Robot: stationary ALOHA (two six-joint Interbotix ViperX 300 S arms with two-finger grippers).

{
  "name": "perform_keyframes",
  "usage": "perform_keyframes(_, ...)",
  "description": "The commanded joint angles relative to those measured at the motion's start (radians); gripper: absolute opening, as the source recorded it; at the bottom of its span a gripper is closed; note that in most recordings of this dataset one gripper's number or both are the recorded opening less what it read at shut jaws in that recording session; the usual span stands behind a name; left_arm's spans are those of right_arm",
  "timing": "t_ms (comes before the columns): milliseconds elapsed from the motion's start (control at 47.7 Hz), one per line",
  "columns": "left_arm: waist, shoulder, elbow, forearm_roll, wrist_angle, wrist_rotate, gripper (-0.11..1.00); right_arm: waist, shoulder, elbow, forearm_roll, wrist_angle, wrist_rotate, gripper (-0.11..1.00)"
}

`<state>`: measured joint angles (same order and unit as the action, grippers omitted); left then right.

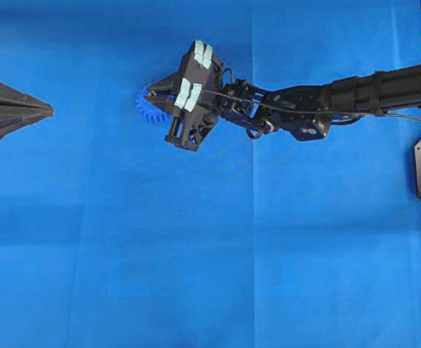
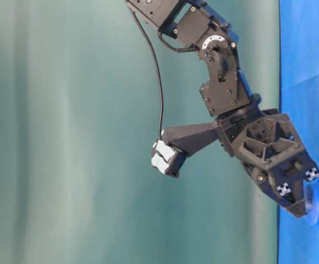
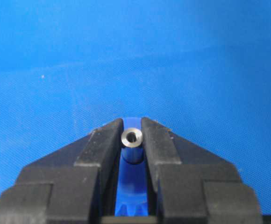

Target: Insert the shaft placed at a random location into the center hole of the small gear at another random location.

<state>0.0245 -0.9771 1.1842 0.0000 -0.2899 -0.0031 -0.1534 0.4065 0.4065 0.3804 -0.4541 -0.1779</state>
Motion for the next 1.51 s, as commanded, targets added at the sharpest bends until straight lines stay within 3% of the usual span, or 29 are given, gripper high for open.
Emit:
perform_keyframes(0, 0.000, 0.003, -0.009, 0.003, -0.012, -0.002, 0.00, -0.003, -0.017, -0.015, 0.002, 0.000, 0.003, 0.04)
perform_keyframes(482, 0.000, 0.005, -0.009, 0.003, -0.009, -0.002, 0.00, -0.005, -0.012, -0.017, 0.002, 0.021, 0.006, 0.08)
perform_keyframes(587, 0.000, 0.005, -0.009, 0.003, -0.009, -0.002, 0.00, -0.005, -0.012, -0.018, 0.002, 0.020, 0.006, 0.28)
perform_keyframes(754, 0.000, 0.003, -0.009, 0.003, -0.009, -0.002, 0.00, -0.005, -0.020, -0.018, 0.002, 0.021, 0.006, 0.76)
perform_keyframes(817, 0.000, 0.003, -0.009, 0.002, -0.009, -0.002, 0.00, -0.005, -0.031, -0.018, 0.002, 0.021, 0.005, 0.88)
perform_keyframes(1027, 0.002, 0.003, -0.009, 0.003, -0.011, -0.002, 0.00, -0.005, -0.117, -0.003, -0.003, 0.043, -0.006, 0.82)
perform_keyframes(1488, 0.000, 0.003, -0.009, 0.003, -0.008, -0.002, 0.00, 0.008, -0.241, 0.020, -0.003, 0.144, -0.008, 0.81)
